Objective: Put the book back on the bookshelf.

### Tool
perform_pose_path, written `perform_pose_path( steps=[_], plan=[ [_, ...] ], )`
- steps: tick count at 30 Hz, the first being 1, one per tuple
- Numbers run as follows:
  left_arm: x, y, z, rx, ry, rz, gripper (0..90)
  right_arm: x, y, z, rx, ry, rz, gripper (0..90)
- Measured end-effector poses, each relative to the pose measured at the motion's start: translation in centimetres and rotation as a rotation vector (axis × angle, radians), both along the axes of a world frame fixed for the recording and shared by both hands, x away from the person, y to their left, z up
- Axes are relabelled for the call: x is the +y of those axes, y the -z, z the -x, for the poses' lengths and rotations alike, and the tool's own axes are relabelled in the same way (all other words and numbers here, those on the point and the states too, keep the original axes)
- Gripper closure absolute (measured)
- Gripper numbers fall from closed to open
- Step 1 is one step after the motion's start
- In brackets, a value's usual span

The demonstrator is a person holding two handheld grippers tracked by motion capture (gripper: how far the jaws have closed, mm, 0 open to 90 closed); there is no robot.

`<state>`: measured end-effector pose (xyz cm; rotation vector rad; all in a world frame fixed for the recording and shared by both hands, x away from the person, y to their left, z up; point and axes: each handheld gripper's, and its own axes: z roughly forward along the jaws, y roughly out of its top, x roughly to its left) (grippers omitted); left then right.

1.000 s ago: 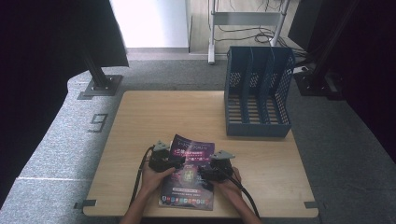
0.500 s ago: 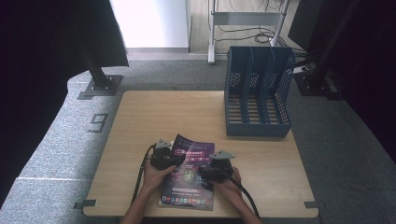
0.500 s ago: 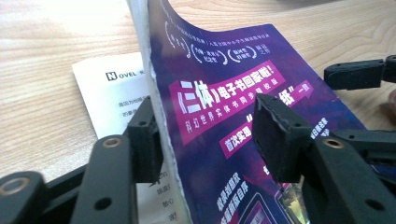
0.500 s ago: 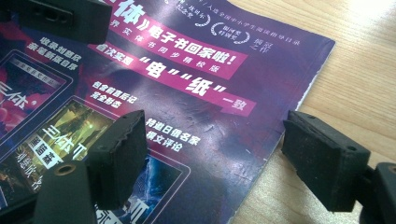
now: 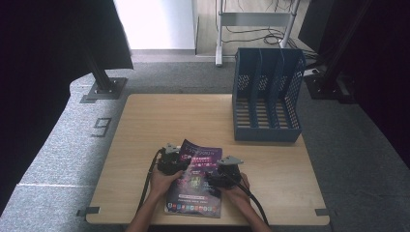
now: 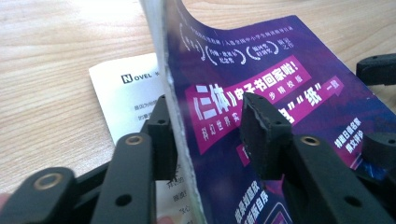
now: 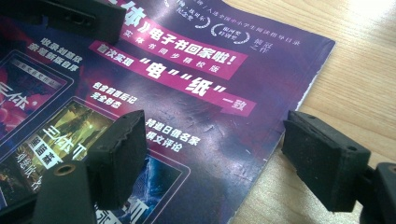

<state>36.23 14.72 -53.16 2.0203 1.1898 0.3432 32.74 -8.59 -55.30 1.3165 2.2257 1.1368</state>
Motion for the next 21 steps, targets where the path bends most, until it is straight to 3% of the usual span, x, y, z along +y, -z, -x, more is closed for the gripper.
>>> perform_pose_path(
  steps=[5,8,17,21],
  plan=[
    [-0.28,-0.28,0.32,-0.032,-0.008,-0.014,68.6,0.0,0.0,0.0,0.0,0.0,0.0,21.3],
    [-0.31,-0.33,0.33,-0.032,-0.01,-0.008,72.0,0.0,0.0,0.0,0.0,0.0,0.0,21.3],
    [-0.3,-0.18,0.11,-0.005,-0.015,-0.01,69.5,0.01,0.0,0.01,-0.001,0.001,0.002,21.3],
    [-0.28,-0.27,0.15,-0.01,-0.014,0.001,73.5,0.01,0.0,0.01,-0.001,0.001,0.001,21.3]
  ],
)
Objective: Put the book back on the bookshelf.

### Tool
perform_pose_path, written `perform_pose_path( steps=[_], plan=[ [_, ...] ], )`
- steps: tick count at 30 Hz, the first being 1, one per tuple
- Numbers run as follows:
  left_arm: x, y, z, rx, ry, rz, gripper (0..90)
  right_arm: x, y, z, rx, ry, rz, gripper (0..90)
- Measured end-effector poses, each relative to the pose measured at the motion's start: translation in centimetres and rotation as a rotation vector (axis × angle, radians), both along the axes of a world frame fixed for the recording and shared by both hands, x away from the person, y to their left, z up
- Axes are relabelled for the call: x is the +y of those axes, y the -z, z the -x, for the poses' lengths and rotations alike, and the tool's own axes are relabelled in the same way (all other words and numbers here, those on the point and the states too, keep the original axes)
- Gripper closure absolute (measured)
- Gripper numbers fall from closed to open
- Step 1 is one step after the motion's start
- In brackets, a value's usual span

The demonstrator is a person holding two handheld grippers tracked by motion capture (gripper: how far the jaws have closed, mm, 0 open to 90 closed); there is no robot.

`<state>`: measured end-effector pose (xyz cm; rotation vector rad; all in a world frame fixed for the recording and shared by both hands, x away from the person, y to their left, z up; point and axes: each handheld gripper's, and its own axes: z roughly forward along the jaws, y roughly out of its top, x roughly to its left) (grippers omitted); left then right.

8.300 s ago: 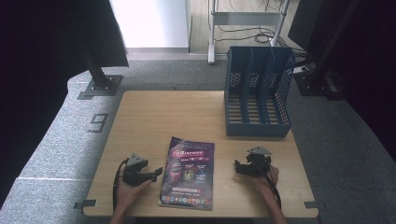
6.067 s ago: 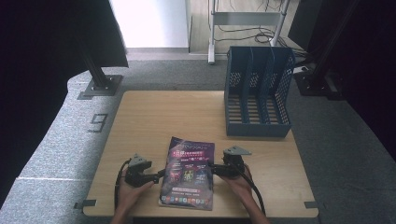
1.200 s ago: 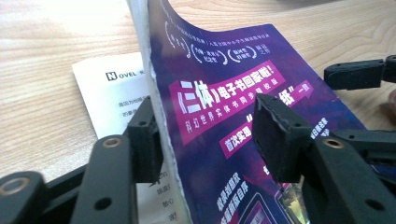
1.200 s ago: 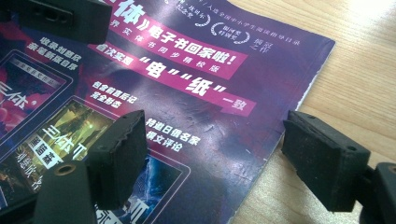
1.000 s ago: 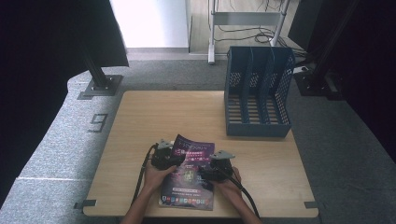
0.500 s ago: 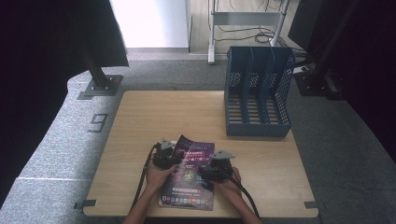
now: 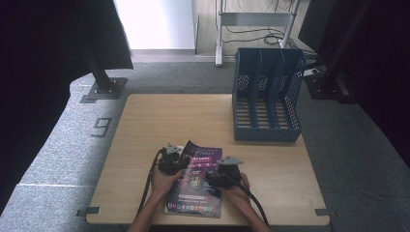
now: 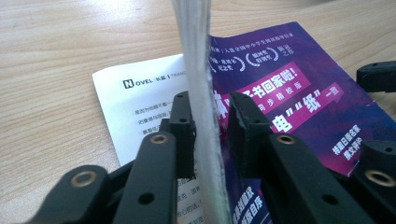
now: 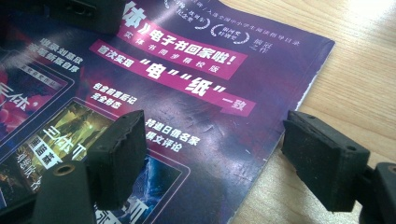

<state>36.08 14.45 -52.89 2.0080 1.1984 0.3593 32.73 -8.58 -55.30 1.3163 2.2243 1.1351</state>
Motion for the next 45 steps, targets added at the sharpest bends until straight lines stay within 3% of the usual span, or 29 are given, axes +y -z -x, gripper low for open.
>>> perform_pose_path(
  steps=[5,10,29,45],
  plan=[
    [-0.1,-0.3,0.4,-0.033,0.01,0.007,78.3,0.0,0.0,0.0,0.001,-0.001,-0.001,21.3],
    [0.1,-0.4,0.6,-0.048,0.019,0.047,82.9,0.0,0.0,0.0,0.001,0.0,-0.004,21.1],
    [0.4,-1.5,1.3,-0.097,0.058,0.12,84.2,-0.4,0.0,-0.1,0.001,-0.004,-0.009,20.7],
    [0.2,-4.2,3.1,-0.188,0.122,0.168,84.4,-2.0,-1.5,-0.1,-0.033,-0.003,-0.116,20.0]
  ],
)
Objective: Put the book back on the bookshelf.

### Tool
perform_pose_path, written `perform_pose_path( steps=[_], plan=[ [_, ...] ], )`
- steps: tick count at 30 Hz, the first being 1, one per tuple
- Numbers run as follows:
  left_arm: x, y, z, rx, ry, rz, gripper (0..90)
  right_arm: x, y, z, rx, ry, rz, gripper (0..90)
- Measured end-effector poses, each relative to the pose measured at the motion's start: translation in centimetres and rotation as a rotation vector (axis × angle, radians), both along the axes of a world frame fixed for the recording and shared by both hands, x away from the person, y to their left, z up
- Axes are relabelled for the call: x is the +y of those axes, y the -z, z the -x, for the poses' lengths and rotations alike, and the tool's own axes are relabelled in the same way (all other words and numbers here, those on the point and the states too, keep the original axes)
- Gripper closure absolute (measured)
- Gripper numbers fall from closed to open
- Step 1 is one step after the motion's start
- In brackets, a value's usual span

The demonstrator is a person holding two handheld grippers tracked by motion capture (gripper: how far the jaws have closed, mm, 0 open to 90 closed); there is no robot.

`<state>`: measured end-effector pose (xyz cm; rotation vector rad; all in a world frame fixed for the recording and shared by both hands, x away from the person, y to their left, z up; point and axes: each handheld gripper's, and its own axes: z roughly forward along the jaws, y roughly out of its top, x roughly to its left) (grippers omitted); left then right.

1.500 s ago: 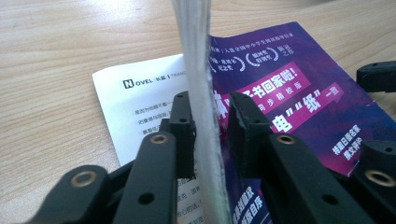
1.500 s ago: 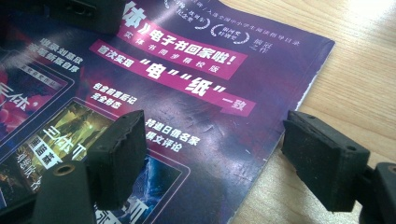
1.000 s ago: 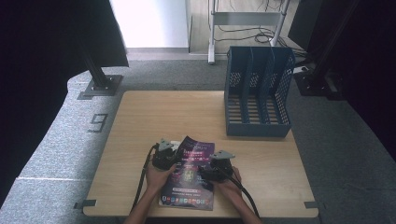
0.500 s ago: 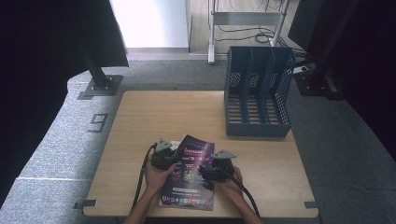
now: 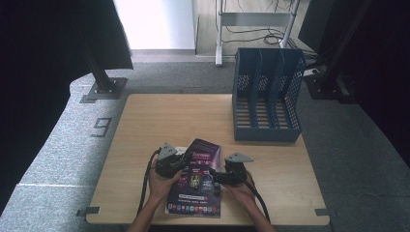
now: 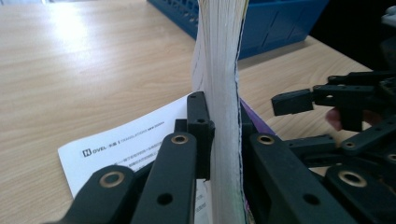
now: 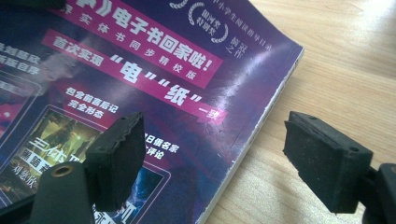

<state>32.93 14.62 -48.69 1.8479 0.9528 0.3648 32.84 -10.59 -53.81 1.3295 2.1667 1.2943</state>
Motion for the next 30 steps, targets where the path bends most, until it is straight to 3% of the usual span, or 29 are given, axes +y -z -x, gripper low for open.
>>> perform_pose_path(
  steps=[16,28,30],
  plan=[
    [0.2,-1.6,1.2,-0.043,0.064,0.052,84.4,0.1,-1.0,0.1,-0.016,-0.024,-0.049,19.3],
    [0.5,-2.0,1.5,-0.053,0.091,0.087,84.4,-0.3,-0.8,-0.7,0.011,-0.036,-0.083,17.3],
    [0.5,-2.1,1.6,-0.056,0.096,0.088,84.4,-0.4,-0.7,-0.9,0.029,-0.046,-0.111,16.4]
  ],
)
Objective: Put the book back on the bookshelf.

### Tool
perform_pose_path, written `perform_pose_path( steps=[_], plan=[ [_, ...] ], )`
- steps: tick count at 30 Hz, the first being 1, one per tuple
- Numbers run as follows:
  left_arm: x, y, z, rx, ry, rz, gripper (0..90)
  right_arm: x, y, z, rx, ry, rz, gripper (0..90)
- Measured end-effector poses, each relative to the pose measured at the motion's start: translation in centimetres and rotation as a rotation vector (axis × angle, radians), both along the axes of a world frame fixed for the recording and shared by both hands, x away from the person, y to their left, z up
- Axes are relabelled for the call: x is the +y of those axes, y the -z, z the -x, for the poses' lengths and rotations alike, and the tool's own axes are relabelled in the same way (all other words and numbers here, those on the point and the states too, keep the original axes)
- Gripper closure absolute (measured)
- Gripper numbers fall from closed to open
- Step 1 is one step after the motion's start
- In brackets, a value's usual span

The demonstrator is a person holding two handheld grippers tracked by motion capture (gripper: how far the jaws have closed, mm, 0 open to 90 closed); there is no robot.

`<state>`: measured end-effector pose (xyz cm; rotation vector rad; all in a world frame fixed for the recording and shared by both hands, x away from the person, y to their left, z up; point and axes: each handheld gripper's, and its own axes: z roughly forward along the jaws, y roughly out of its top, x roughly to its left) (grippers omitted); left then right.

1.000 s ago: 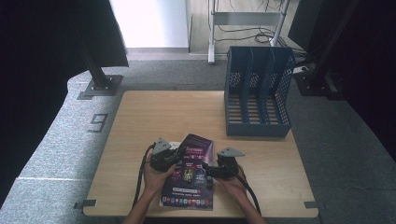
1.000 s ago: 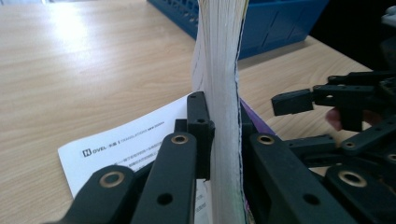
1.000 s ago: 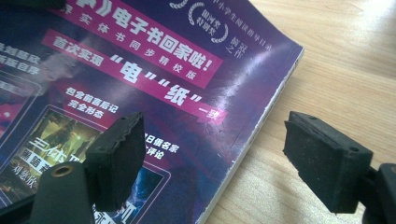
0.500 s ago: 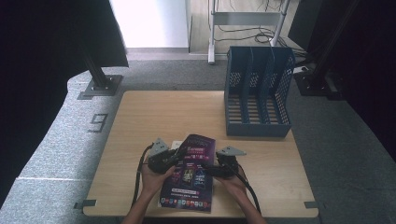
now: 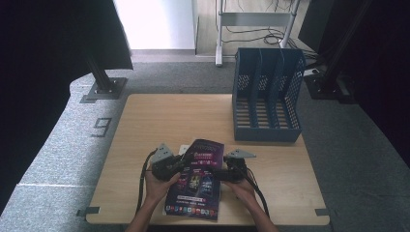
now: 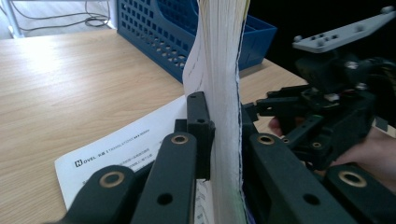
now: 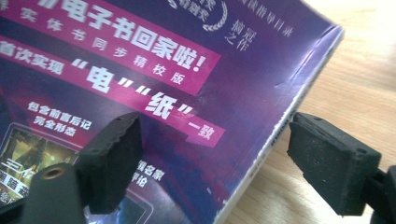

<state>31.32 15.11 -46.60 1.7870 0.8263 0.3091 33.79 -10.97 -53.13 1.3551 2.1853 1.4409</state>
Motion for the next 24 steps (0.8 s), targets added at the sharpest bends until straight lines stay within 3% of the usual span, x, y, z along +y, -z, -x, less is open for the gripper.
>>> perform_pose_path(
  steps=[3,10,16,19,24],
  plan=[
    [-0.1,0.1,0.0,0.004,-0.003,-0.002,84.3,0.0,0.0,0.0,-0.006,-0.006,-0.006,17.1],
    [-0.1,0.8,-0.3,0.02,-0.02,-0.01,84.2,0.3,-0.2,0.4,-0.015,0.025,0.046,19.4],
    [0.7,2.4,-1.0,0.066,-0.046,-0.032,84.1,0.5,-0.7,0.7,-0.026,0.021,0.054,22.7],
    [1.3,3.4,-1.1,0.089,-0.05,-0.013,84.0,0.7,-0.8,0.8,-0.03,0.004,0.055,24.7],
    [1.6,4.7,-1.7,0.139,-0.065,-0.04,83.9,1.2,-0.7,1.0,-0.031,-0.007,0.071,26.4]
  ],
)
